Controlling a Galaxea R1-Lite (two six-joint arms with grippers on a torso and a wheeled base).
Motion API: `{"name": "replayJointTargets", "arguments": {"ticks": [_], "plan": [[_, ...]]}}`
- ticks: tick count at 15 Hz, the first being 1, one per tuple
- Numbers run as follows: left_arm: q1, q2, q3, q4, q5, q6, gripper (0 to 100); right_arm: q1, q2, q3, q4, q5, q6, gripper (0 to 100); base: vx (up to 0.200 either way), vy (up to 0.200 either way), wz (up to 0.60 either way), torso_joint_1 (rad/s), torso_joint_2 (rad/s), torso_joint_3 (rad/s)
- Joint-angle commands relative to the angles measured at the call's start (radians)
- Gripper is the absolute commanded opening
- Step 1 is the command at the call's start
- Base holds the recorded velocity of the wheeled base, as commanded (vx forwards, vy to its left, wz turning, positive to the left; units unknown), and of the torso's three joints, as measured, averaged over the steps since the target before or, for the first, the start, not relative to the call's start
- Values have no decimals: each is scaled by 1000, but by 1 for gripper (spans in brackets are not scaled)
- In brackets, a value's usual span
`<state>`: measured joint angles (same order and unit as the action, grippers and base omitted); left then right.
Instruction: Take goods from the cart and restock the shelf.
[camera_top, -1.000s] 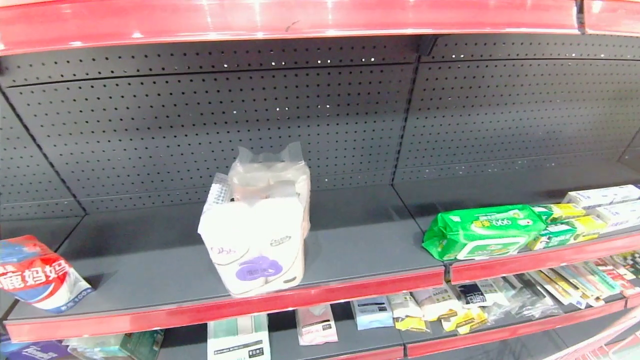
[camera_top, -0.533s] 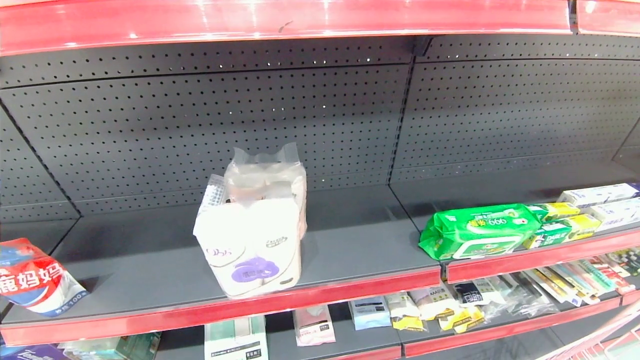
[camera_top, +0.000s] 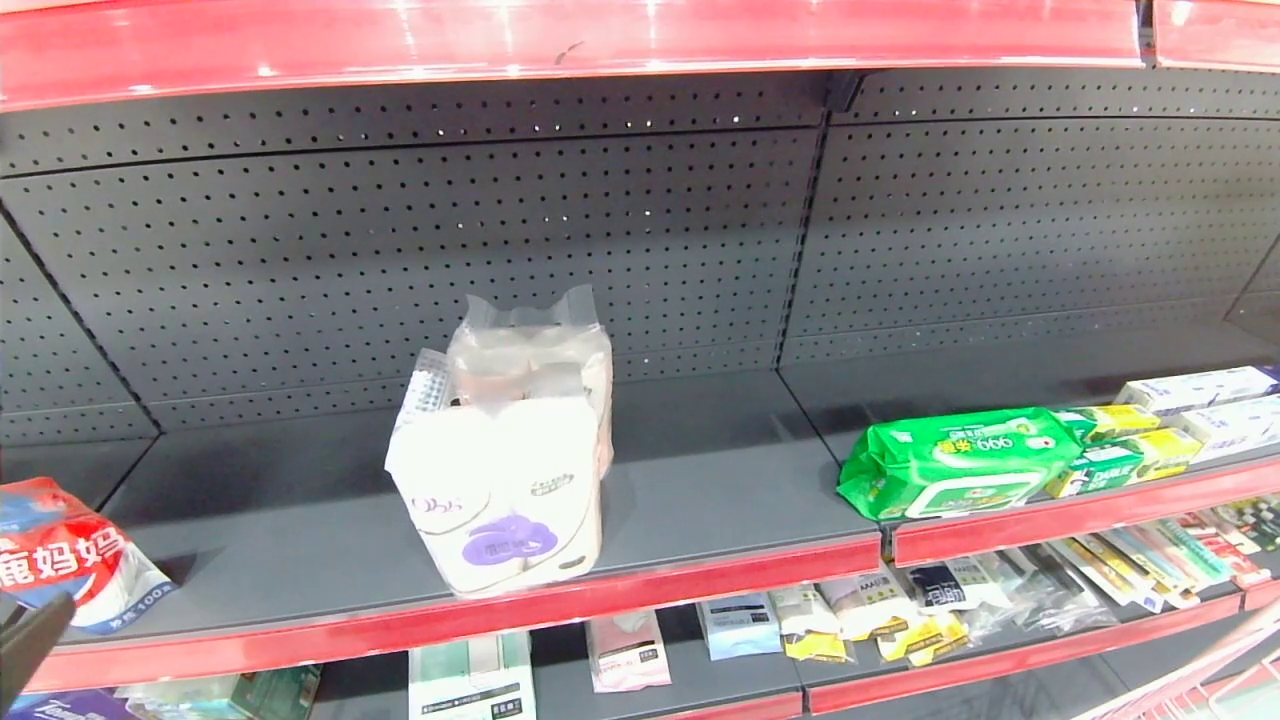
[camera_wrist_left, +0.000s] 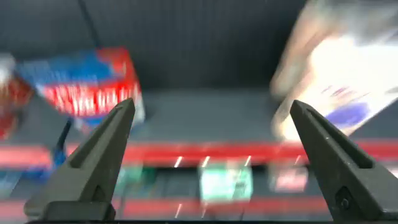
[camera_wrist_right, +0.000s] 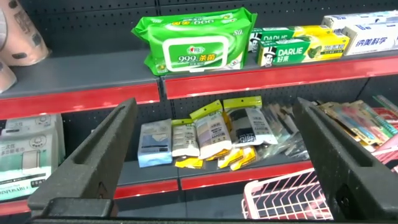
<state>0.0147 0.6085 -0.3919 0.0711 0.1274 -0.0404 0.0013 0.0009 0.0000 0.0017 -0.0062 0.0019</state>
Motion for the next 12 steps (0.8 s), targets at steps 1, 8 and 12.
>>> {"name": "replayJointTargets", "arguments": {"ticks": [1,8,12], "plan": [[7,312,13,-11,18,11,100,0,-1,0,0,0,1,100,0,0,0,0,0,0],[-2,712,-24,-137,11,16,100,0,-1,0,0,0,1,100,0,0,0,0,0,0],[-24,852,-31,-300,0,19,100,0,-1,0,0,0,0,100,0,0,0,0,0,0]]}}
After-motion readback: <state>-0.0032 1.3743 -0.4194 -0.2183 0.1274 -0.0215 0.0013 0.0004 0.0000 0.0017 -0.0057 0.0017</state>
